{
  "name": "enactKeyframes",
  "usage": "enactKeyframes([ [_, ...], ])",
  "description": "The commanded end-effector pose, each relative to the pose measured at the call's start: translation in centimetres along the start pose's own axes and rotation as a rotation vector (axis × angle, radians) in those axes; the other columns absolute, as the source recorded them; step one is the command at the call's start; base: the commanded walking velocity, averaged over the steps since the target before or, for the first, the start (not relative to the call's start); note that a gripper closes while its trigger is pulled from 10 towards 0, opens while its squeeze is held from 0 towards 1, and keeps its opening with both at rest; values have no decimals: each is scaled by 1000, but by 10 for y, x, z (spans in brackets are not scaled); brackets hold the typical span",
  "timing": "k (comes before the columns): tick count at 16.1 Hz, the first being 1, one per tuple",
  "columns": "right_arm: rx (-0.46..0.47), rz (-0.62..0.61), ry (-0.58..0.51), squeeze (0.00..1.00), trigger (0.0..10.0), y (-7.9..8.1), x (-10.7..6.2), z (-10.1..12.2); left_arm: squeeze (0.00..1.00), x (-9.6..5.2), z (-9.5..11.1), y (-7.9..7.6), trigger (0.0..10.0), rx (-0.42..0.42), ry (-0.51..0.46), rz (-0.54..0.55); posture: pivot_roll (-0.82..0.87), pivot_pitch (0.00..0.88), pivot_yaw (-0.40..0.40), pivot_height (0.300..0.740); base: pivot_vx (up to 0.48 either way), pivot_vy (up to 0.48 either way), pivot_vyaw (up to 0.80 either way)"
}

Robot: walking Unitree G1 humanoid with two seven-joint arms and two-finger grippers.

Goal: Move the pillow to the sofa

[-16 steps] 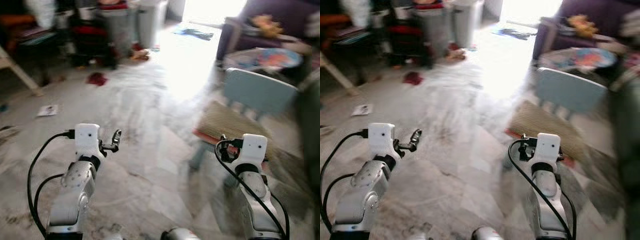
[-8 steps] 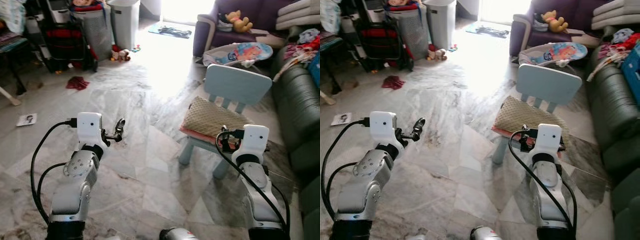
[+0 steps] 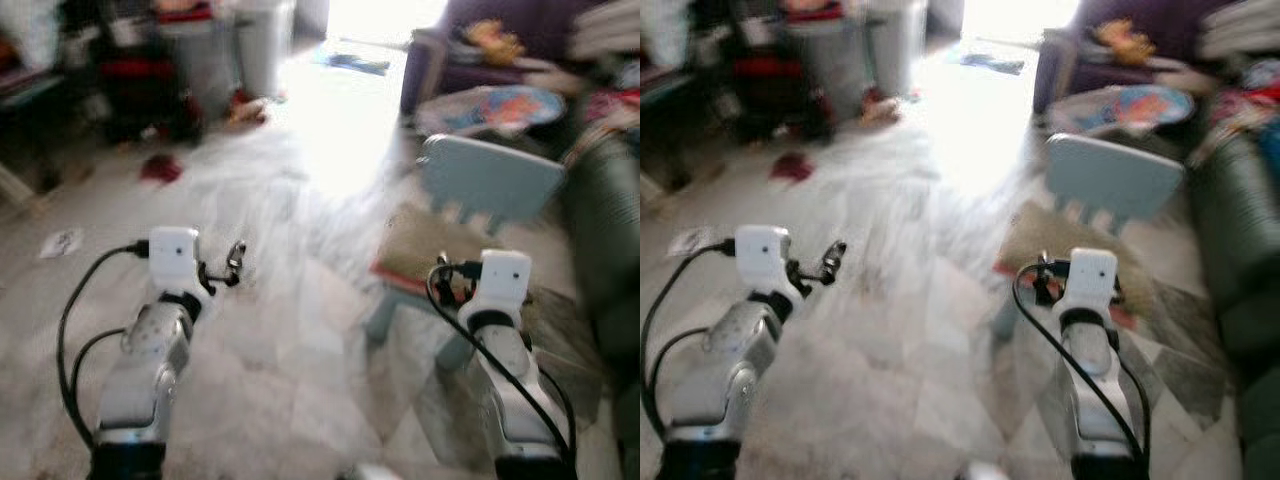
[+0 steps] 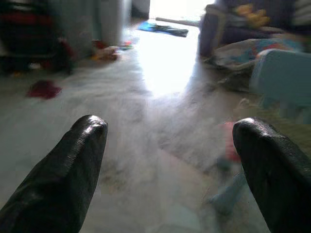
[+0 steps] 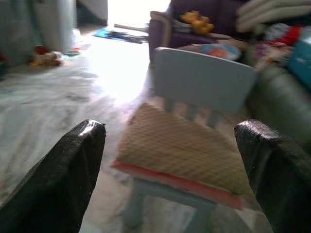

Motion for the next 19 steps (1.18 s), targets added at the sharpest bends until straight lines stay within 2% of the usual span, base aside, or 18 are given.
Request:
enactKeyframes([
  [1, 3, -4, -3, 0, 10000, -1, 1, 3, 0, 0, 2, -6, 10000, 2, -5, -26, -5, 0, -36, 740, 259, 0, -800],
  [5, 6, 2, -4, 0, 10000, 1, 4, 5, 0, 0, 3, -9, 10000, -6, -4, -31, -1, 0, -39, 740, 257, 0, -800],
  [8, 9, 6, -4, 0, 10000, 3, 5, 6, 0, -2, 1, -19, 10000, -15, 1, -53, -1, 0, -38, 740, 257, 0, -800],
  [12, 9, 13, -4, 0, 10000, 4, 5, 6, 0, 0, 2, -19, 10000, -25, 1, -50, -5, 0, -38, 740, 202, 0, -781],
  [19, 8, 72, 2, 0, 10000, 17, 6, 5, 0, 2, 5, -15, 10000, -23, -1, -24, 2, 0, -40, 740, 0, -37, -65],
])
Point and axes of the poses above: a point about 5 cm out from each wrist's last joint towards the gripper, its own x axis pointing out of the wrist towards the gripper, its own z axis along the axis of the wrist's last joint, y = z × x, the point moved 6 cm from there along x, pointing out of the wrist towards the gripper, and after that the axes turned 15 degrees about x, right-handed, at the moved point
